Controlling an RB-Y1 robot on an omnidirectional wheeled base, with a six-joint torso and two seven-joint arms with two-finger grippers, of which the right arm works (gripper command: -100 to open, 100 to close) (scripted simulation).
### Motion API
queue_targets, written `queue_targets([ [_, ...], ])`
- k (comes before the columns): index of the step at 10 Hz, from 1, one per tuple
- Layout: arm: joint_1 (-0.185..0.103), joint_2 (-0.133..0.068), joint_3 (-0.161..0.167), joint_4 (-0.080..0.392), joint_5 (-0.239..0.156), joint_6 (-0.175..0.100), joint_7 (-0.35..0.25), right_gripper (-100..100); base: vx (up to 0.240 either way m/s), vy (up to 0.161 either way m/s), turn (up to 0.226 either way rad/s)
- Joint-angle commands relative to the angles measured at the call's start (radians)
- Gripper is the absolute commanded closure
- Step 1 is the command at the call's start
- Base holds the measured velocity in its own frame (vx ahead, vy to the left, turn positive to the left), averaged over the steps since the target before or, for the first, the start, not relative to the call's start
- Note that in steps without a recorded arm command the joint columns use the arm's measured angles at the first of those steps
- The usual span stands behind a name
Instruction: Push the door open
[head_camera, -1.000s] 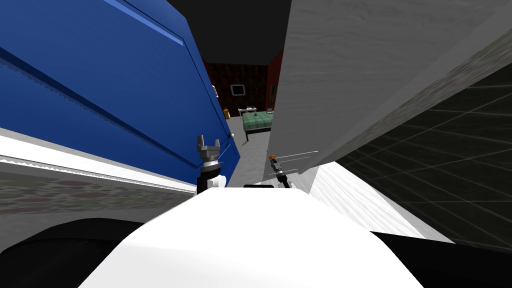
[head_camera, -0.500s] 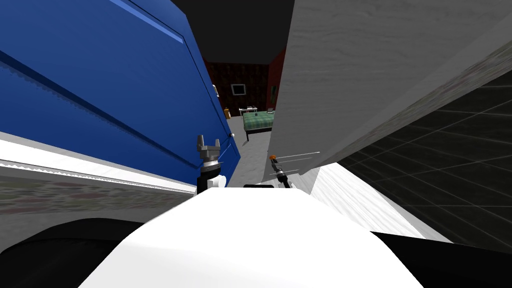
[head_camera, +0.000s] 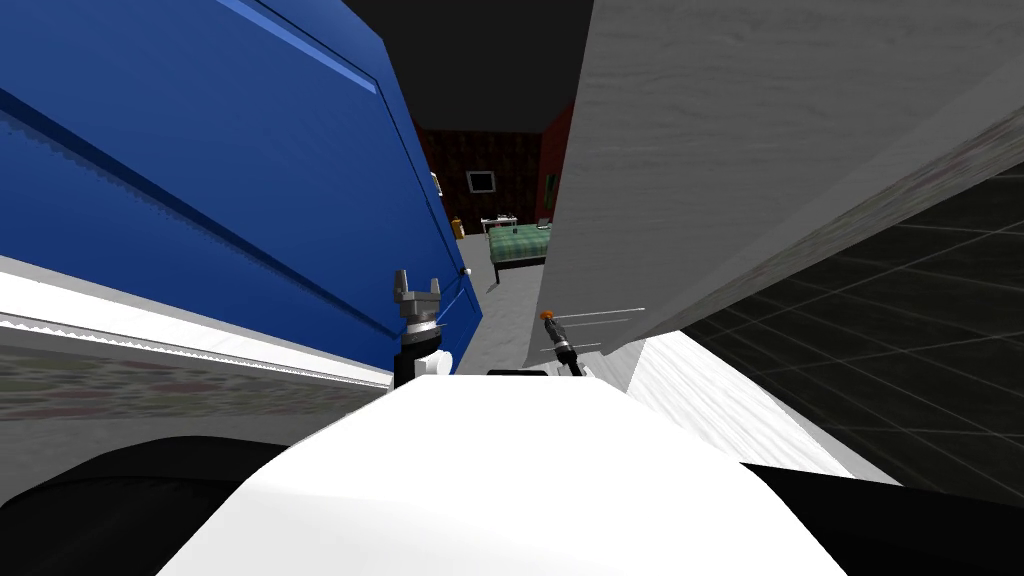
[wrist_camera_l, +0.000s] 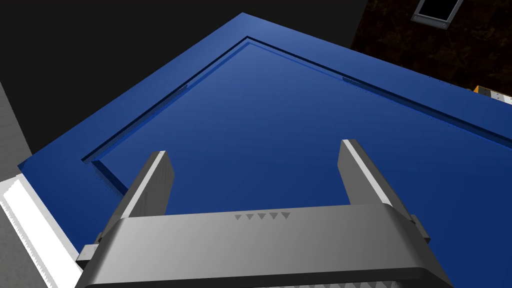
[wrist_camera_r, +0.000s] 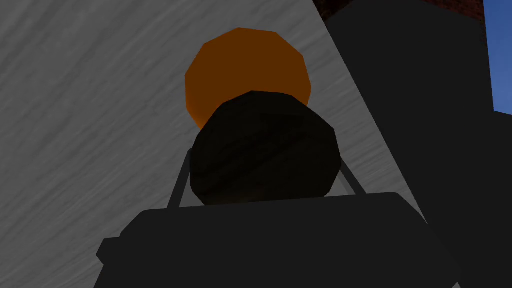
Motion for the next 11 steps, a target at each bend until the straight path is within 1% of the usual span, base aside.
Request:
queue_targets([
  [1,0.006,-0.008,-0.009,-0.012,-0.034,-0.004,-0.050,100,0.080,-0.002,0.063],
  [2,0.006,-0.008,-0.009,-0.012,-0.034,-0.004,-0.061,100,0.049,0.000,0.029],
  [3,0.009,-0.010,-0.008,-0.016,-0.055,-0.005,-0.100,100,0.037,0.003,0.030],
  [4,0.013,-0.011,-0.007,-0.020,-0.077,-0.006,-0.126,100,0.060,-0.001,0.052],
  [5,0.013,-0.011,-0.007,-0.020,-0.077,-0.006,-0.141,100,0.049,-0.006,0.019],
  [6,0.016,-0.012,-0.006,-0.023,-0.099,-0.007,-0.177,100,0.046,-0.009,0.033],
  [7,0.016,-0.012,-0.006,-0.023,-0.099,-0.007,-0.181,100,0.033,-0.010,0.012],
  [8,0.014,-0.008,-0.011,-0.024,-0.083,-0.010,-0.139,-100,-0.026,-0.005,-0.017],
  [11,0.017,-0.004,-0.019,-0.030,-0.064,-0.005,-0.086,-100,-0.067,0.008,-0.016],
])
